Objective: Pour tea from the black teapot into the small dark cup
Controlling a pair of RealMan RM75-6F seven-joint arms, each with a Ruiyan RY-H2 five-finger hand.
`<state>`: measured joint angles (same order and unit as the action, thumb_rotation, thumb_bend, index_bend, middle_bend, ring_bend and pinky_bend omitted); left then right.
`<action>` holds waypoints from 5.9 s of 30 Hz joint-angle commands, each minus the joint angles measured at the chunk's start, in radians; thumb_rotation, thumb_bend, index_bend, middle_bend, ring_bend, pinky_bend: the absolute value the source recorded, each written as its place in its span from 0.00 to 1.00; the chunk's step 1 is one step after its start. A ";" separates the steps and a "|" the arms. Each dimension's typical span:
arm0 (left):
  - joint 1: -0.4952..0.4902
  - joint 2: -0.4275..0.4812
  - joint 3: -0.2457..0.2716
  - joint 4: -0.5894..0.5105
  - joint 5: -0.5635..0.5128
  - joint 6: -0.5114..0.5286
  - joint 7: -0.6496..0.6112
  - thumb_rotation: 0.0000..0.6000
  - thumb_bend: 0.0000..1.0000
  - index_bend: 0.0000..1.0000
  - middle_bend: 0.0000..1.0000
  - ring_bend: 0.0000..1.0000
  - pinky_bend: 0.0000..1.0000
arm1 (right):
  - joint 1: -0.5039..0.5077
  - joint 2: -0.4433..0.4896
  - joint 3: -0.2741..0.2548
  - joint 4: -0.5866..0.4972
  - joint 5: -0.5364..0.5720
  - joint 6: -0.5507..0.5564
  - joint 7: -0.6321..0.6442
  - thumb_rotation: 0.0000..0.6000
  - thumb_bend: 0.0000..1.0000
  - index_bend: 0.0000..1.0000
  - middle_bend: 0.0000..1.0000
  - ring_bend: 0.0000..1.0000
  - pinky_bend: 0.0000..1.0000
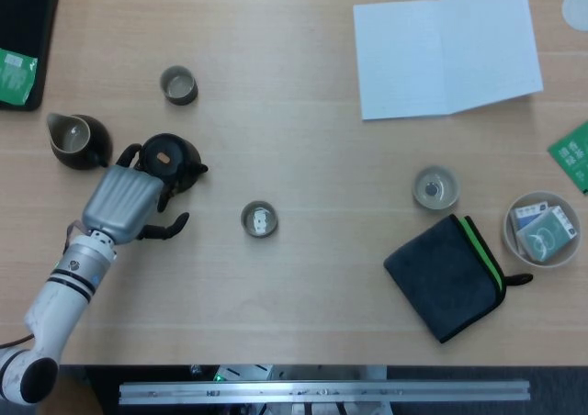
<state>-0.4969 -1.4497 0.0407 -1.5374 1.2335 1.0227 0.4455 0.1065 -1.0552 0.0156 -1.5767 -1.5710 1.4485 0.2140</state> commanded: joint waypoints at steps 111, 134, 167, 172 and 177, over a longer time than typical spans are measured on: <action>0.042 0.001 -0.104 -0.285 0.030 0.237 0.034 0.84 0.34 0.96 0.99 0.80 0.10 | -0.023 -0.017 -0.004 0.049 -0.007 0.020 0.051 1.00 0.01 0.32 0.37 0.25 0.18; 0.005 -0.144 -0.087 -0.206 0.116 0.213 0.122 0.84 0.34 0.96 0.99 0.80 0.10 | -0.036 -0.017 -0.005 0.070 0.004 0.028 0.070 1.00 0.01 0.32 0.37 0.25 0.18; 0.012 -0.208 -0.071 -0.122 0.171 0.214 0.157 1.00 0.34 0.96 0.99 0.79 0.10 | -0.044 -0.023 -0.004 0.085 0.011 0.026 0.079 1.00 0.01 0.32 0.37 0.25 0.18; 0.012 -0.217 -0.069 -0.109 0.184 0.218 0.169 1.00 0.34 0.96 0.99 0.79 0.10 | -0.046 -0.024 -0.003 0.088 0.012 0.028 0.081 1.00 0.01 0.32 0.37 0.25 0.18; 0.014 -0.226 -0.068 -0.094 0.197 0.223 0.175 1.00 0.34 0.96 0.99 0.79 0.10 | -0.047 -0.025 -0.003 0.091 0.013 0.028 0.083 1.00 0.01 0.32 0.37 0.25 0.18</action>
<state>-0.4831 -1.6746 -0.0271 -1.6315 1.4294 1.2453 0.6200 0.0598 -1.0802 0.0126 -1.4854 -1.5577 1.4767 0.2966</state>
